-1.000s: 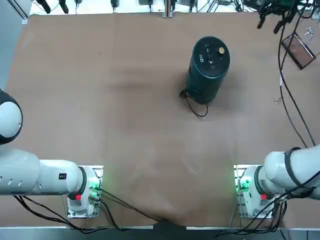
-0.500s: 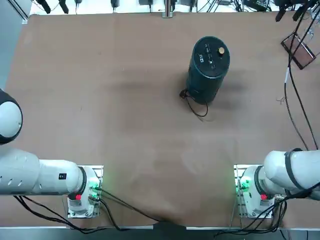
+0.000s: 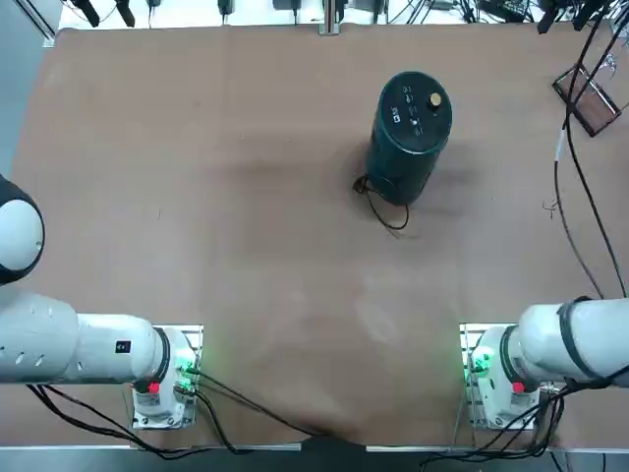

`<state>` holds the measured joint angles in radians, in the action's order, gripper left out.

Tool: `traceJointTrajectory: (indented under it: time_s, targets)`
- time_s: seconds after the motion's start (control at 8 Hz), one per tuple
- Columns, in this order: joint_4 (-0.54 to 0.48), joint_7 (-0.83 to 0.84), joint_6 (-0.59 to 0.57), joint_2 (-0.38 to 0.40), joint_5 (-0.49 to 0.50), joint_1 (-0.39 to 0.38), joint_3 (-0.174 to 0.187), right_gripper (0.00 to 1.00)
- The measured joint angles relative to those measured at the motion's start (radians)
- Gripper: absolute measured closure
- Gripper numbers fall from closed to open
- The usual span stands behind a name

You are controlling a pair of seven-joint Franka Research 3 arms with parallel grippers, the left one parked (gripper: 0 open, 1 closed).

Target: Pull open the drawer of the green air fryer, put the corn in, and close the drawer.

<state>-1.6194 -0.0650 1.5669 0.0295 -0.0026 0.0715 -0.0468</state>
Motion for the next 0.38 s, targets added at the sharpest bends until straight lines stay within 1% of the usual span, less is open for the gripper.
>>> traceJointTrajectory:
  time_s: [0.12,0.25,0.38]
  targets:
    - [0.000,0.008,-0.013,0.004,0.000,-0.078,0.070,0.00]
    - [0.000,0.016,-0.020,0.007,0.000,-0.142,0.127,0.00]
    - [0.000,0.021,-0.025,0.009,0.000,-0.175,0.157,0.00]
